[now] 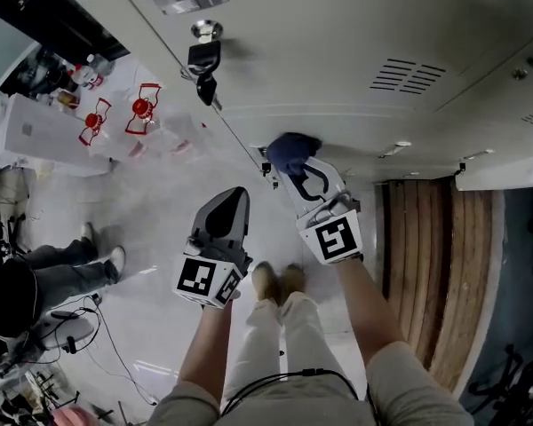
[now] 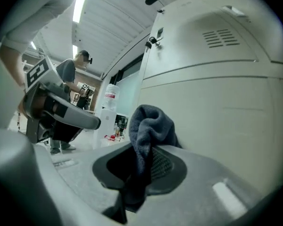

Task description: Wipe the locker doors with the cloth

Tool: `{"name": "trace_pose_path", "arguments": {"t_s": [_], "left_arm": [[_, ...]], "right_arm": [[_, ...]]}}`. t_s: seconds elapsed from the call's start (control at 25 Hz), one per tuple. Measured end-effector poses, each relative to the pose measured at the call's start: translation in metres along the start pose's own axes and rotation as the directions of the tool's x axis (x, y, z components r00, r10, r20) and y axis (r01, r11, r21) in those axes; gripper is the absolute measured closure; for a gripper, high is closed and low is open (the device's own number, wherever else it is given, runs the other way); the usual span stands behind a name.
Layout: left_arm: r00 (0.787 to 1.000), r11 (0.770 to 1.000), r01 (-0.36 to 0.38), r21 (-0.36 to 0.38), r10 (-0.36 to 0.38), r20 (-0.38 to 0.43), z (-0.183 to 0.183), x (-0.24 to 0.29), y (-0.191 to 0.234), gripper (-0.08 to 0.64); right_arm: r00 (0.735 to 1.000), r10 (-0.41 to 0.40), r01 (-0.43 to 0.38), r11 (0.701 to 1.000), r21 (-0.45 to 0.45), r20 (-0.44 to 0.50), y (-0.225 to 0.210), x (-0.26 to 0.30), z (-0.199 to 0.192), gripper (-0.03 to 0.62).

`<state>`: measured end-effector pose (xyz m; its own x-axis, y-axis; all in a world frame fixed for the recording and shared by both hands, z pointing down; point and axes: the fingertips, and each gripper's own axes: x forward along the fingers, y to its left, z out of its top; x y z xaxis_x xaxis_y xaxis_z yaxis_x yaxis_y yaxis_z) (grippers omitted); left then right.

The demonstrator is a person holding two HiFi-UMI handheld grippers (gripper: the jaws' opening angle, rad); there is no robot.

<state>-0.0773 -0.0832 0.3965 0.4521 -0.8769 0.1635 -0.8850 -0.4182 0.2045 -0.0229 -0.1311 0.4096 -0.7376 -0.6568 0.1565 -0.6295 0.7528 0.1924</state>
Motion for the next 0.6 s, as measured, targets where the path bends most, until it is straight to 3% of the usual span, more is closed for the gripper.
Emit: {"name": "trace_pose_path", "arguments": {"t_s": [0.24,0.6], "left_arm": [[0.999,0.998,-0.038,-0.045,0.038,-0.008,-0.007,-0.009,0.023,0.561],[0.999,0.998,-0.033,-0.052,0.033,-0.014,-0.013,-0.011,0.030,0.561]], "right_arm": [[0.998,0.059,-0.059,0.997,-0.041,-0.004,0.038,0.054,-0.017,0.535],[0.999,0.031,-0.034,0.997,-0.071,-0.043,0.029,0.053,-0.023,0.538]]}}
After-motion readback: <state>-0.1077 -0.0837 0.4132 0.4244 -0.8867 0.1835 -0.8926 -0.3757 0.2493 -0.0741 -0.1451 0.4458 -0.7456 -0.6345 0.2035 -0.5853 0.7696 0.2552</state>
